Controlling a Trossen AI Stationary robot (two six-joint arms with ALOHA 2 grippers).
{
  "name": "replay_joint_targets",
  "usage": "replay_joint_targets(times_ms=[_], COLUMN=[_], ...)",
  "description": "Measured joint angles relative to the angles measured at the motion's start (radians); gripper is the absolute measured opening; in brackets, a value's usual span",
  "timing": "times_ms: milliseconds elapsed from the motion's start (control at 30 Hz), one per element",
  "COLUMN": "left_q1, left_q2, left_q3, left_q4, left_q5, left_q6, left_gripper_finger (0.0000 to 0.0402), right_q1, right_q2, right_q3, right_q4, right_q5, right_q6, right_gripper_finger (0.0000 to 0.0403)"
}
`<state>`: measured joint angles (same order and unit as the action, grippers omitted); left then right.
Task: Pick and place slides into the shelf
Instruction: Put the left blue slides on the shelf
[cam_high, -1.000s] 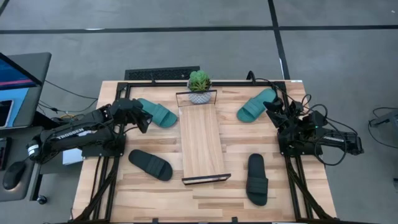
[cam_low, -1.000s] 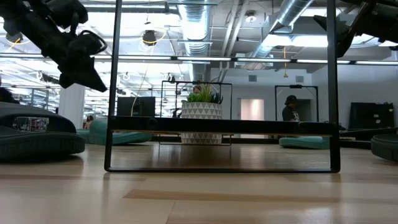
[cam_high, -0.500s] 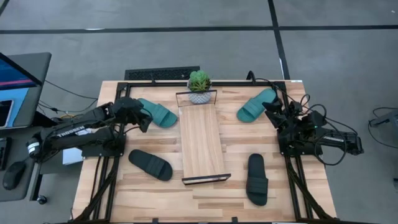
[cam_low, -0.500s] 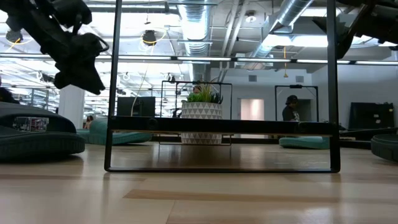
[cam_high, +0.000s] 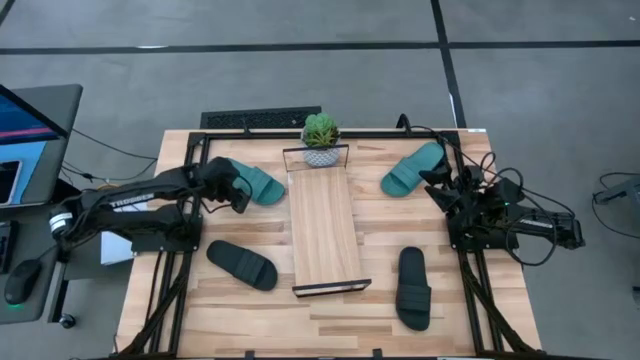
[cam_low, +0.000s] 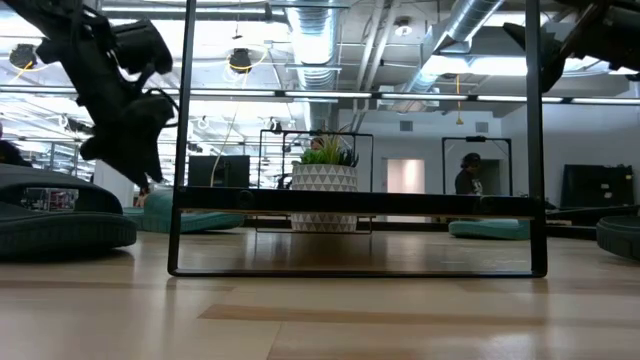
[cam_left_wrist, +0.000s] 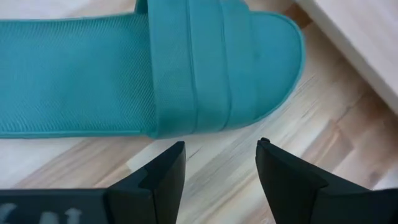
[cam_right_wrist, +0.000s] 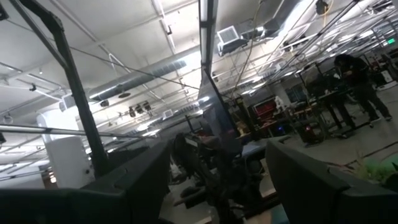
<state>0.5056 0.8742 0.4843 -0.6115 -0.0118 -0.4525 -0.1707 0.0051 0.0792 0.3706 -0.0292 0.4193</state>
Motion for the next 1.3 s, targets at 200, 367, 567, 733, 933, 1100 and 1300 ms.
replay_joint_targets(times_ms=[200,367,567,733,933,1100,1300], left_q1=[0.0,-0.02,-0.029,-0.02,-0.02,-0.019,-0.019], left_q2=[0.006,-0.013,-0.012,-0.005,0.029,0.066,0.104], left_q3=[0.0,0.021,0.068,0.07,0.07,0.07,0.07], left_q4=[-0.002,0.0,-0.08,-0.09,-0.082,-0.078,-0.071], left_q5=[-0.045,-0.043,-0.176,-0.175,-0.153,-0.153,-0.154], left_q6=[0.049,0.125,0.124,0.12,0.143,0.146,0.151], left_gripper_finger=[0.0184,0.0184,0.0184,0.0184,0.0184,0.0184,0.0183], right_q1=[0.0,0.0,0.0,0.0,0.0,0.0,0.0], right_q2=[0.0,0.0,0.0,0.0,0.0,0.0,0.0], right_q3=[0.0,0.0,0.0,0.0,0.0,0.0,0.0], right_q4=[-0.001,-0.004,-0.033,-0.048,-0.049,-0.049,-0.049], right_q5=[-0.004,-0.038,-0.053,-0.053,-0.101,-0.144,-0.174], right_q6=[0.0,0.01,0.027,0.026,0.021,0.019,0.018], right_gripper_finger=[0.0256,0.0256,0.0256,0.0256,0.0256,0.0256,0.0256])
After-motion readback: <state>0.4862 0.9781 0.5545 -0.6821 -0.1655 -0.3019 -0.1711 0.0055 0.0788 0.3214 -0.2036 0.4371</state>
